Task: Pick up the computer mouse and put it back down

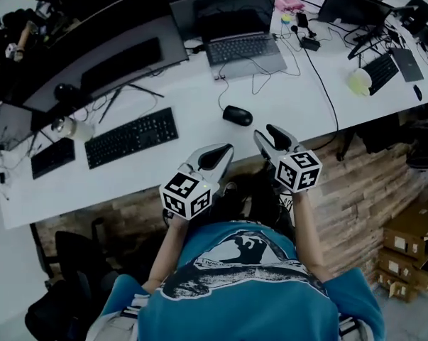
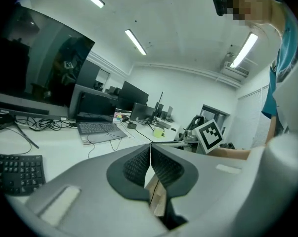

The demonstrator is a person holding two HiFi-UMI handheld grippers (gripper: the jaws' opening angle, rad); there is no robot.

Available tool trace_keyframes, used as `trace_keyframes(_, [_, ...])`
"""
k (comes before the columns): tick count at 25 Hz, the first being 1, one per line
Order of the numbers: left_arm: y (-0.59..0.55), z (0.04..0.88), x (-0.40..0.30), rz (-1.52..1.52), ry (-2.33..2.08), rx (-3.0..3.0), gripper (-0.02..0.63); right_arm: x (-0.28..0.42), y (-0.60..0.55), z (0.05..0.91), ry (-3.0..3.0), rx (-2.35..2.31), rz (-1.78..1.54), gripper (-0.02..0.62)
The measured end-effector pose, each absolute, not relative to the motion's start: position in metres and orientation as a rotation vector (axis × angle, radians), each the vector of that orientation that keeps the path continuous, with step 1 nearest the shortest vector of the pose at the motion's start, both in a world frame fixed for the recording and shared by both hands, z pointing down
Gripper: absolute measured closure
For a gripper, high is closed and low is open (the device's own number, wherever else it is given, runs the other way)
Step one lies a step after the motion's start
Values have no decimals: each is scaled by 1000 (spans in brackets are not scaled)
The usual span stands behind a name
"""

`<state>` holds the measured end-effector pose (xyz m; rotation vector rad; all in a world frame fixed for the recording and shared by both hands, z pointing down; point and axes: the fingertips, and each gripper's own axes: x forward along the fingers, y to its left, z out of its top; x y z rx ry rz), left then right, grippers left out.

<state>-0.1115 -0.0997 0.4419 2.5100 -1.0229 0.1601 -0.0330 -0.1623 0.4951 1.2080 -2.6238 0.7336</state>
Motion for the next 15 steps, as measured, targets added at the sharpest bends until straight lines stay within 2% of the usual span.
trace_keyframes(5, [-92, 447, -93, 177, -878, 2544, 589, -12, -139, 488, -2583, 1349, 759, 488])
trace_keyframes(15, [-86, 450, -68, 175, -755, 2572, 589, 4, -109, 482, -2557, 1435, 819, 569])
